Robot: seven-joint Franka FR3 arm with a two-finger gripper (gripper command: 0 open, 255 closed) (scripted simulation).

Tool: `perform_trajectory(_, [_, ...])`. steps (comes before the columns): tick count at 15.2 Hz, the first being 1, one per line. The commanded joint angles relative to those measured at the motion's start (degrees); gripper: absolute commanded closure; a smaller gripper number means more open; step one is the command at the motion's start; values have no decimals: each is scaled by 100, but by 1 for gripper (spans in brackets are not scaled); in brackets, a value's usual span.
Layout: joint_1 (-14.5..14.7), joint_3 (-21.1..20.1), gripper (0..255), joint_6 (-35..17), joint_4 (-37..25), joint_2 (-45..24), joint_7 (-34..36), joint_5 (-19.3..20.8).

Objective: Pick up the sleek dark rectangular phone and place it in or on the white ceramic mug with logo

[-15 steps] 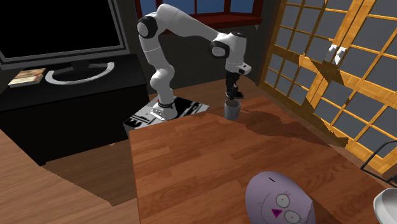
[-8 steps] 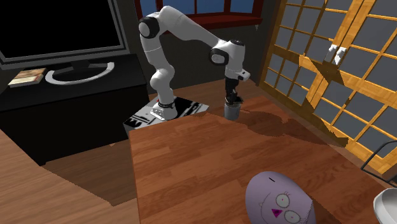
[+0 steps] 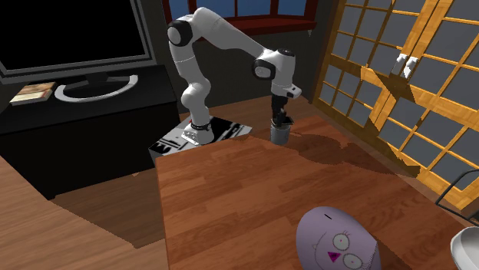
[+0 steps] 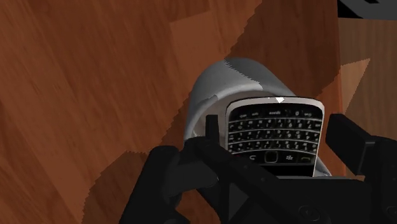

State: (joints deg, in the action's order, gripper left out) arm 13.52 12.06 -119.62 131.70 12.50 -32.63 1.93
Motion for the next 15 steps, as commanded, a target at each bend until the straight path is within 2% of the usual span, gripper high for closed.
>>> perform_trajectory(1, [-1, 1, 0, 0, 0, -4, -1, 0])
perform_trajectory(5, [-1, 1, 0, 1, 2, -1, 0, 1])
perform_trajectory(9, [-2, -30, 0, 749, -531, 217, 27, 28])
perform_trajectory(15, [-2, -30, 0, 749, -531, 217, 27, 28])
